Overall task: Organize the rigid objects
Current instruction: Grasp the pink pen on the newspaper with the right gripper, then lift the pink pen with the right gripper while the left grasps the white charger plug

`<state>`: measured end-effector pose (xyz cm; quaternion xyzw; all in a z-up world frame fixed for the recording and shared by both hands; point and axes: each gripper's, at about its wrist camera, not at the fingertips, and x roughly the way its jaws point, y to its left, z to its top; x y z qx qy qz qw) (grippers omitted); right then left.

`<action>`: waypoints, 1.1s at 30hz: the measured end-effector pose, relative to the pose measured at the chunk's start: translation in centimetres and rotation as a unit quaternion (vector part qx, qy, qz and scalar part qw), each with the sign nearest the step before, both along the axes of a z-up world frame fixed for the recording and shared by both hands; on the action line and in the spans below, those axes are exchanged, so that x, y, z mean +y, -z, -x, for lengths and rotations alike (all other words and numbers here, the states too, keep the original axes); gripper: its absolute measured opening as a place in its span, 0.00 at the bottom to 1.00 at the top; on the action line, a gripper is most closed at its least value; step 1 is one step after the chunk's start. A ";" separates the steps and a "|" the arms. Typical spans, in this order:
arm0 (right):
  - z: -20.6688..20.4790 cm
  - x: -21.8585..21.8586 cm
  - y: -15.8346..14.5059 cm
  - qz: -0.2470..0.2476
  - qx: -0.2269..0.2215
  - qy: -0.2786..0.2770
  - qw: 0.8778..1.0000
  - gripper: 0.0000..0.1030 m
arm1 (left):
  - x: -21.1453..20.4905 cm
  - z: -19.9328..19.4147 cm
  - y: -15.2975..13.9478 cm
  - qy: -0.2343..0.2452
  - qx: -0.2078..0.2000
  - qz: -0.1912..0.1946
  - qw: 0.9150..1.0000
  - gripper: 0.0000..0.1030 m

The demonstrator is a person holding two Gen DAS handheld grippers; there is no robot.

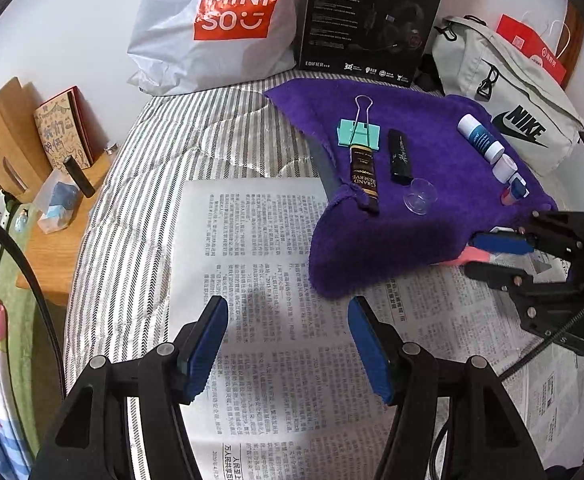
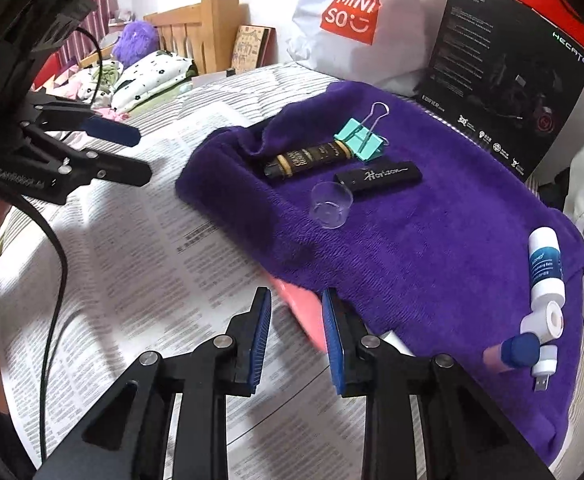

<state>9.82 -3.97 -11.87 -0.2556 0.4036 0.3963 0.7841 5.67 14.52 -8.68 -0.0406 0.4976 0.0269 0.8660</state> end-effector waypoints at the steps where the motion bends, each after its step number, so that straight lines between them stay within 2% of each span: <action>1: -0.3 0.2 0.2 0.009 0.004 0.000 1.000 0.26 | -0.1 -0.1 0.1 0.001 0.000 0.001 1.000 0.59; 3: -0.1 0.5 0.4 0.029 -0.005 -0.007 1.000 0.26 | -0.3 -0.1 0.2 0.005 0.003 0.001 1.000 0.59; 5: 0.0 0.6 0.6 0.037 0.005 -0.018 0.999 0.24 | -0.5 -0.2 0.3 0.009 0.006 -0.003 1.000 0.59; 10: -0.9 0.1 0.6 0.008 0.039 -0.005 0.999 0.21 | -0.8 -0.4 0.7 0.009 0.010 0.000 1.000 0.59; 14: -0.3 -0.1 0.4 0.004 0.063 -0.002 0.998 0.12 | -1.1 -0.1 0.6 0.016 0.012 -0.002 1.000 0.59; 19: 1.7 -0.9 0.4 -0.004 0.087 0.010 0.996 0.13 | -1.2 0.2 0.6 0.015 0.013 -0.003 1.000 0.59; 28: 2.1 -1.3 0.6 -0.031 0.071 0.047 0.996 0.12 | -2.1 1.2 0.2 0.020 0.007 0.001 1.000 0.59; 33: 3.2 -5.3 -0.4 -0.045 0.076 0.080 0.993 0.12 | -3.6 1.5 -0.5 0.036 -0.007 0.003 0.999 0.59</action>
